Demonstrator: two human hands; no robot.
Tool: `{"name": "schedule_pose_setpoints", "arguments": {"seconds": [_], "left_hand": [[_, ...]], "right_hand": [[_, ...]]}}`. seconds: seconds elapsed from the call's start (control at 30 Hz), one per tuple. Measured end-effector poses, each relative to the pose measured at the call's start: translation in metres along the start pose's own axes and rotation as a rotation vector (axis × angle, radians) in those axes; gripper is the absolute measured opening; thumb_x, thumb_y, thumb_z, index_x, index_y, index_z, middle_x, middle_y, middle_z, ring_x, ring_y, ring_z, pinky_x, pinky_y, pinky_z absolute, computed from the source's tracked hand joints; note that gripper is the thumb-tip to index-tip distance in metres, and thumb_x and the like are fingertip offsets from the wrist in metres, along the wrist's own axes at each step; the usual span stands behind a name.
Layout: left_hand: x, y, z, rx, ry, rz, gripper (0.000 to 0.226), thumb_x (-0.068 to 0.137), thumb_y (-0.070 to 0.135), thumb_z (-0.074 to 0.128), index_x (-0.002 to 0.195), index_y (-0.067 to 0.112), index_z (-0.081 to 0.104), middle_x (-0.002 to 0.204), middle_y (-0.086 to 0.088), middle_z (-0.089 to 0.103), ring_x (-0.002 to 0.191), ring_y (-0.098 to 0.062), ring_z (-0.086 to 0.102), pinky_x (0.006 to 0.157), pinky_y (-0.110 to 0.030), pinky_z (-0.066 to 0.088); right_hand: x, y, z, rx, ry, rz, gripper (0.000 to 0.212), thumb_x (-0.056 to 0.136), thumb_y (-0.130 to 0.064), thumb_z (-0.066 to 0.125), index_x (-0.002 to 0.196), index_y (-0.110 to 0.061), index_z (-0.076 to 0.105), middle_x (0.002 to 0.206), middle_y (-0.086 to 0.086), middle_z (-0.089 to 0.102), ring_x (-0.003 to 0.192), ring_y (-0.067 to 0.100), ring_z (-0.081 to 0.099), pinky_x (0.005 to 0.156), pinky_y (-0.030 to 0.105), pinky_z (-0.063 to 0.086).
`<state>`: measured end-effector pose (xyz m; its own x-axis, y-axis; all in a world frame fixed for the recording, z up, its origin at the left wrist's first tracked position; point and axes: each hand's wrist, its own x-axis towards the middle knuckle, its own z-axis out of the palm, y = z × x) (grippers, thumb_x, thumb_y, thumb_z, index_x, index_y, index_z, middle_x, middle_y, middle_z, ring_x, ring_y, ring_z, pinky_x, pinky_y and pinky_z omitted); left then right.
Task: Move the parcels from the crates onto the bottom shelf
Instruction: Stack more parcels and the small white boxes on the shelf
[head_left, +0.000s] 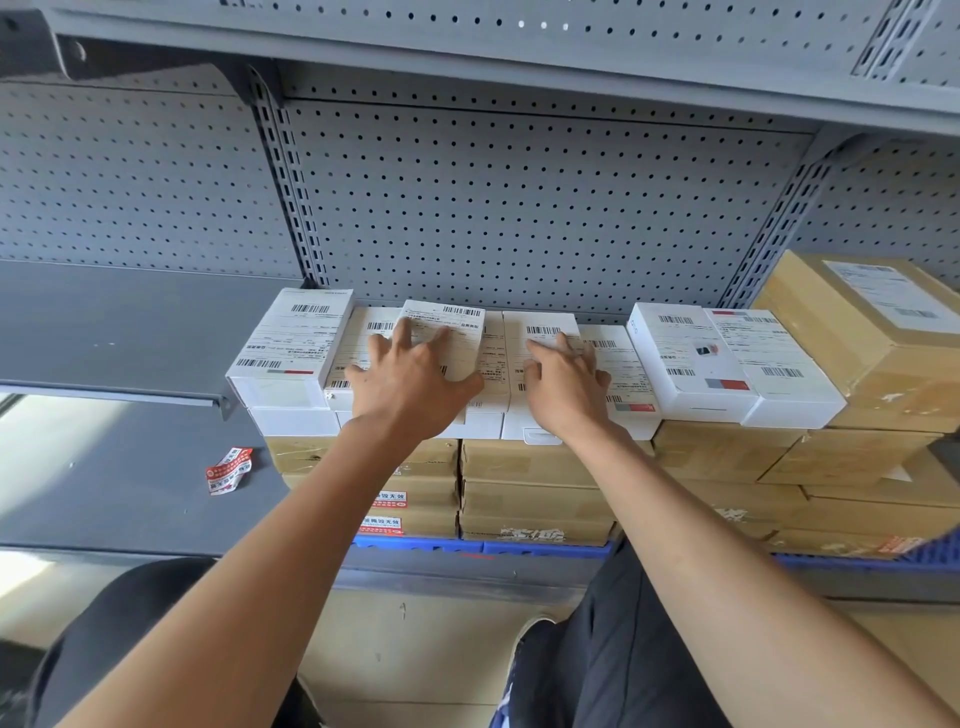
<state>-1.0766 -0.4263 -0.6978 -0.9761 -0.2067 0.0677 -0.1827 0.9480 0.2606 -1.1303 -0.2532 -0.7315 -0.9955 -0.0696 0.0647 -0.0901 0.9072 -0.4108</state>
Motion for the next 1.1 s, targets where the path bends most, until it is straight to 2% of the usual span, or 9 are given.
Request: {"name": "schedule_pose_setpoints", "arguments": {"seconds": [0.23, 0.47, 0.63, 0.7, 0.8, 0.9, 0.97, 1.03, 1.1], "left_hand": [[-0.002, 0.005, -0.001, -0.074, -0.04, -0.012, 0.081, 0.087, 0.083, 0.034, 0.154, 0.037, 0.032, 0.164, 0.002, 0.021, 0.146, -0.03, 0.021, 0.111, -0.062, 0.029], [-0.01, -0.011, -0.003, -0.218, 0.075, -0.003, 0.048, 0.103, 0.032, 0.038, 0.15, 0.026, 0.043, 0.159, -0.004, 0.035, 0.141, -0.033, 0.034, 0.108, -0.057, 0.039], [-0.016, -0.024, -0.008, -0.404, 0.158, -0.031, 0.05, 0.096, 0.011, 0.045, 0.143, 0.022, 0.055, 0.149, -0.004, 0.05, 0.124, -0.032, 0.055, 0.095, -0.043, 0.05], [-0.017, -0.025, -0.009, -0.473, 0.159, -0.037, 0.052, 0.093, 0.008, 0.046, 0.141, 0.022, 0.057, 0.143, -0.007, 0.056, 0.113, -0.034, 0.061, 0.09, -0.041, 0.052], [-0.021, -0.022, -0.011, -0.575, 0.156, -0.03, 0.059, 0.087, -0.001, 0.041, 0.14, 0.017, 0.058, 0.13, -0.012, 0.067, 0.108, -0.036, 0.065, 0.085, -0.036, 0.053], [-0.024, -0.022, -0.015, -0.586, 0.166, -0.057, 0.062, 0.084, -0.004, 0.04, 0.139, 0.016, 0.059, 0.136, -0.003, 0.064, 0.117, -0.025, 0.061, 0.087, -0.024, 0.043], [-0.025, -0.026, -0.016, -0.568, 0.166, -0.08, 0.061, 0.083, -0.002, 0.04, 0.137, 0.018, 0.061, 0.134, -0.002, 0.065, 0.12, -0.026, 0.059, 0.093, -0.027, 0.045], [-0.026, -0.033, -0.016, -0.563, 0.162, -0.091, 0.059, 0.085, 0.0, 0.041, 0.136, 0.02, 0.062, 0.132, -0.003, 0.066, 0.121, -0.029, 0.059, 0.1, -0.039, 0.049], [-0.027, -0.04, -0.015, -0.514, 0.175, -0.09, 0.055, 0.089, 0.003, 0.041, 0.135, 0.022, 0.063, 0.132, -0.005, 0.066, 0.117, -0.032, 0.06, 0.096, -0.046, 0.052]], "right_hand": [[-0.013, 0.0, -0.006, 0.019, 0.035, -0.078, 0.046, 0.104, -0.029, 0.042, 0.15, -0.027, 0.042, 0.16, 0.004, 0.032, 0.152, 0.029, 0.013, 0.12, 0.047, 0.013], [-0.034, -0.023, 0.003, 0.252, 0.102, -0.339, 0.041, 0.101, -0.018, 0.05, 0.142, -0.017, 0.054, 0.146, 0.007, 0.052, 0.139, 0.031, 0.039, 0.113, 0.051, 0.034], [-0.047, -0.04, 0.004, 0.341, 0.101, -0.381, 0.046, 0.099, -0.001, 0.042, 0.142, -0.014, 0.055, 0.152, 0.007, 0.047, 0.143, 0.023, 0.035, 0.119, 0.039, 0.028], [-0.052, -0.044, 0.003, 0.375, 0.093, -0.364, 0.047, 0.099, -0.001, 0.04, 0.141, -0.015, 0.056, 0.154, 0.005, 0.044, 0.145, 0.019, 0.033, 0.121, 0.033, 0.024], [-0.058, -0.049, -0.002, 0.396, 0.09, -0.351, 0.044, 0.099, -0.013, 0.044, 0.141, -0.02, 0.056, 0.154, -0.003, 0.044, 0.145, 0.015, 0.031, 0.12, 0.037, 0.027], [-0.06, -0.054, -0.005, 0.21, 0.036, -0.335, 0.052, 0.096, -0.036, 0.051, 0.148, -0.028, 0.045, 0.16, -0.004, 0.031, 0.149, 0.022, 0.019, 0.119, 0.047, 0.026], [-0.058, -0.06, -0.005, 0.084, -0.007, -0.306, 0.063, 0.093, -0.056, 0.05, 0.151, -0.034, 0.036, 0.165, -0.003, 0.019, 0.151, 0.026, 0.011, 0.117, 0.053, 0.026], [-0.054, -0.066, -0.002, -0.003, -0.047, -0.289, 0.074, 0.088, -0.072, 0.047, 0.151, -0.037, 0.031, 0.167, -0.001, 0.01, 0.152, 0.028, 0.004, 0.115, 0.055, 0.023], [-0.052, -0.071, 0.002, -0.056, -0.044, -0.286, 0.081, 0.084, -0.079, 0.046, 0.151, -0.036, 0.033, 0.167, 0.001, 0.008, 0.152, 0.028, 0.001, 0.114, 0.055, 0.023]]}}
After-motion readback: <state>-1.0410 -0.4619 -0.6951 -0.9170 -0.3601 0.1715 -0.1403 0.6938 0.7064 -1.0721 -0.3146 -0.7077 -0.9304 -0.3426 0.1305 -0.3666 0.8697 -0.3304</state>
